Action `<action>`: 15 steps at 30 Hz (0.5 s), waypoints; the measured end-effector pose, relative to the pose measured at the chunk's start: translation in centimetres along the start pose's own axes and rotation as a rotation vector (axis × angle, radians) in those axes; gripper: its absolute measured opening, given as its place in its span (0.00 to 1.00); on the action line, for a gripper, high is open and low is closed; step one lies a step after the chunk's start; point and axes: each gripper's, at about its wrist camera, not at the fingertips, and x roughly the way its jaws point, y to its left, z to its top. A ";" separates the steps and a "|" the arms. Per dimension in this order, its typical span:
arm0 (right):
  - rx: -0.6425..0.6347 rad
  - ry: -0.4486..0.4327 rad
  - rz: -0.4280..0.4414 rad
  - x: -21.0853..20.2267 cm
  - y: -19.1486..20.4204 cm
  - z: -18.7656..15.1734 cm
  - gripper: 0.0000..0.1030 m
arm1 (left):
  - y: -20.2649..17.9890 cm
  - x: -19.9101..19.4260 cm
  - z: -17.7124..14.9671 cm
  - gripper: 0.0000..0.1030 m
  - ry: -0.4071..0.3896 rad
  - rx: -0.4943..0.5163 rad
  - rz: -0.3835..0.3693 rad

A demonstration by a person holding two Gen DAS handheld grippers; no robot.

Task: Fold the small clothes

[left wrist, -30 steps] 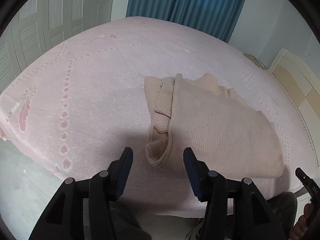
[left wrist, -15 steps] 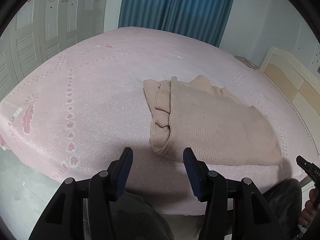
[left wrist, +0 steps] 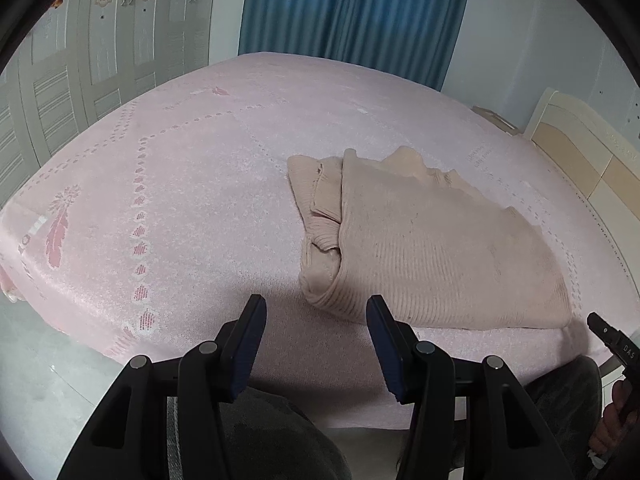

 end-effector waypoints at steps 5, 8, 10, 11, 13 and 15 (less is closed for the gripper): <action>0.006 0.010 0.003 0.4 -0.1 0.4 0.26 | -0.4 0.4 0.4 0.52 -0.007 0.028 0.047; -0.013 0.014 0.001 0.7 0.5 1.0 0.26 | -0.7 0.8 1.2 0.56 -0.011 0.027 0.029; -0.052 0.004 -0.019 1.1 1.5 1.7 0.26 | -0.9 1.3 2.0 0.59 -0.023 0.023 0.012; -0.064 0.003 -0.010 1.4 2.0 2.2 0.26 | -1.0 1.7 2.5 0.60 -0.030 0.027 -0.004; -0.067 0.008 0.015 2.2 2.8 3.3 0.27 | -1.4 2.5 3.5 0.60 -0.037 0.044 -0.018; -0.071 0.015 0.036 3.6 3.8 4.7 0.31 | -1.9 3.5 4.6 0.60 -0.040 0.055 -0.027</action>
